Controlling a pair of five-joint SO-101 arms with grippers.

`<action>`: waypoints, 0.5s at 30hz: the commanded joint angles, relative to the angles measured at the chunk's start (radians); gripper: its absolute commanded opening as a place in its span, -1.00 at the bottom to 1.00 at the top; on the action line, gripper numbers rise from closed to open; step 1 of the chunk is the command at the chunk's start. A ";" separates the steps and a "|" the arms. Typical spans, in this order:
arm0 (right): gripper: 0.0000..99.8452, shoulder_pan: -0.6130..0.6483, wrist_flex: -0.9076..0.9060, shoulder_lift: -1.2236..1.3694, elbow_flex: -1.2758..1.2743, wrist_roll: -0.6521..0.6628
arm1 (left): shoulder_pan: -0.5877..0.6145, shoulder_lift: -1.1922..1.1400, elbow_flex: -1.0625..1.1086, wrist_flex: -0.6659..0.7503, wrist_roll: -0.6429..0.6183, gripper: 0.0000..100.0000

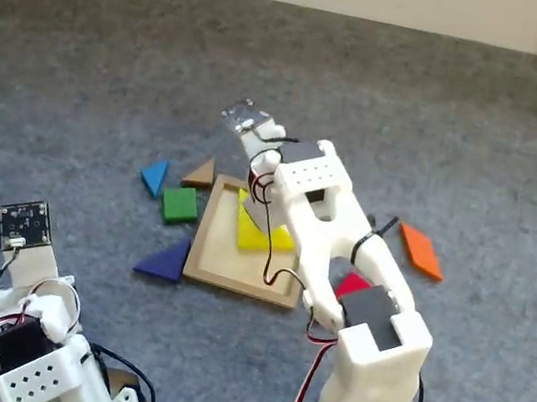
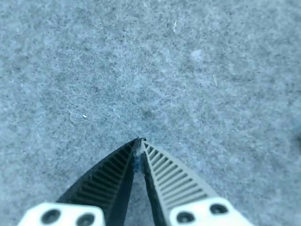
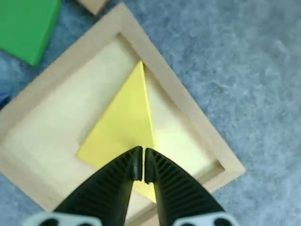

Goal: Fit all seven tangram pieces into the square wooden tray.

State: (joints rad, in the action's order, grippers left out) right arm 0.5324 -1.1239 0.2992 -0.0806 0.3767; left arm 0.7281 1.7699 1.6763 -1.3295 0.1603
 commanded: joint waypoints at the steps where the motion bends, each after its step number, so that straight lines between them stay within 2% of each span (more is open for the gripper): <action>1: -0.95 -0.015 -0.065 -0.085 0.062 -0.080 | 0.015 0.061 0.021 -0.009 0.000 -0.98; 7: -0.95 -0.015 -0.272 -0.033 0.163 -0.195 | 0.016 0.061 0.021 -0.009 0.000 -0.98; 15: -0.95 -0.015 -0.453 0.228 0.438 -0.193 | 0.064 0.061 0.021 -0.009 0.000 -0.98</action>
State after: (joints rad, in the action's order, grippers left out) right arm 0.5309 -1.5228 0.4833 0.2156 0.1910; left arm 0.7633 1.7699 1.6763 -1.3295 0.1603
